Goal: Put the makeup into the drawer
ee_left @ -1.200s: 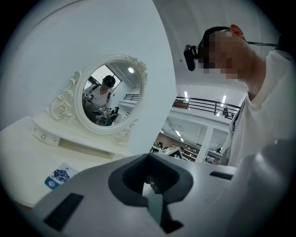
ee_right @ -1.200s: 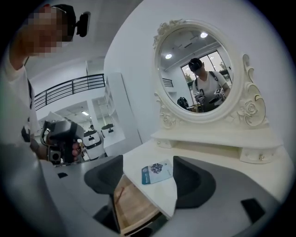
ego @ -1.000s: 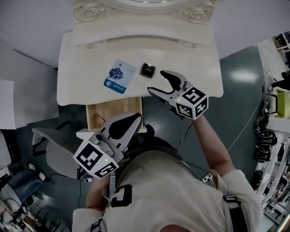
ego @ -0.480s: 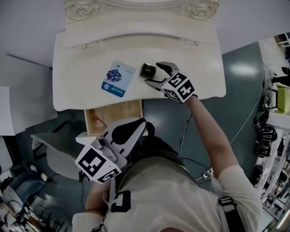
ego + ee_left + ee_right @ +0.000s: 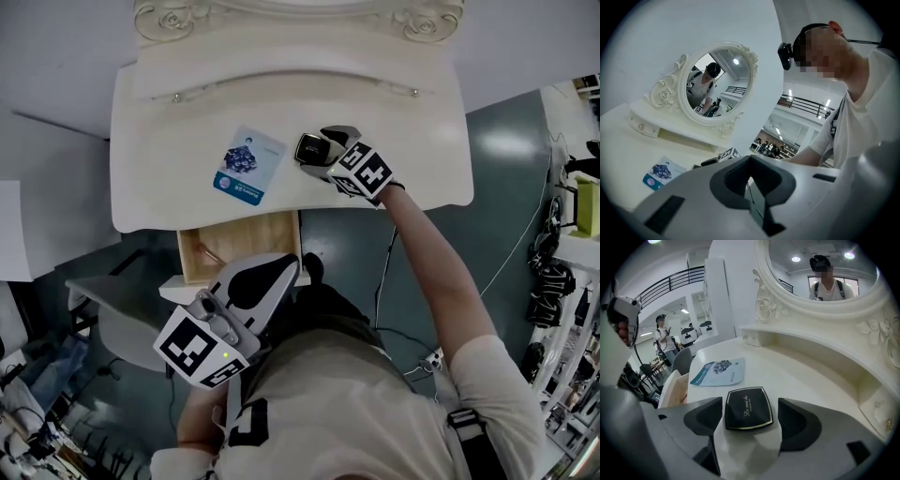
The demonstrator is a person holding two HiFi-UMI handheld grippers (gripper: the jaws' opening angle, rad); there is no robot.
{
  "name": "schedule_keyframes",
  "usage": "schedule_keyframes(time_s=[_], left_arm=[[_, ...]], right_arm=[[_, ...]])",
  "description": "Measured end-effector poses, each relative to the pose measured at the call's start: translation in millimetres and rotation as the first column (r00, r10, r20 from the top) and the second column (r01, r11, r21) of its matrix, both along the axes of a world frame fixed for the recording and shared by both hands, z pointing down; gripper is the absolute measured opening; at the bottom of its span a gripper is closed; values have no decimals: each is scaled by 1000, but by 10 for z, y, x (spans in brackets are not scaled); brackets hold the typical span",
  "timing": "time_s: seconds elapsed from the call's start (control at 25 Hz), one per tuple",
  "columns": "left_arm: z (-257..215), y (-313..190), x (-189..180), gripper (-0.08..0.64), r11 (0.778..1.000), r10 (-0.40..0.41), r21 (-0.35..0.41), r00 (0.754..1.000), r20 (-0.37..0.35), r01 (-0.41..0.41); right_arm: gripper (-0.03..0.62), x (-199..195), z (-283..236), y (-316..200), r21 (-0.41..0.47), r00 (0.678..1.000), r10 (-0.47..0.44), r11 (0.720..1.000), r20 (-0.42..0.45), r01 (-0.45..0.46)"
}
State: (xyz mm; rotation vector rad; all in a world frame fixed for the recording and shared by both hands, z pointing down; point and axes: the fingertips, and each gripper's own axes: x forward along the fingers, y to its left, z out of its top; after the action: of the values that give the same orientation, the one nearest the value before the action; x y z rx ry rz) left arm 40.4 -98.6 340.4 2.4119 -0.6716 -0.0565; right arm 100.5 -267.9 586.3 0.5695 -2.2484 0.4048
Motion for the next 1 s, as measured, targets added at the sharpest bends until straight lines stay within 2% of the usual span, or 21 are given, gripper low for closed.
schedule_keyframes(time_s=[0.48,0.76,1.0], left_arm=[[-1,42,-63,57,1000,-15,0,1000,2,15],[-56,114,-130,57,999,-47,11,999,3,47],[-105,166,-173,57,997,-78,21,997,6,78]], right_arm=[[337,14,107,-39,34,999,32,999,-22,-31],[337,18,119,-27,19,998,53,998,-39,-53],[337,12,61,-18,-19,994,106,994,-22,-106]])
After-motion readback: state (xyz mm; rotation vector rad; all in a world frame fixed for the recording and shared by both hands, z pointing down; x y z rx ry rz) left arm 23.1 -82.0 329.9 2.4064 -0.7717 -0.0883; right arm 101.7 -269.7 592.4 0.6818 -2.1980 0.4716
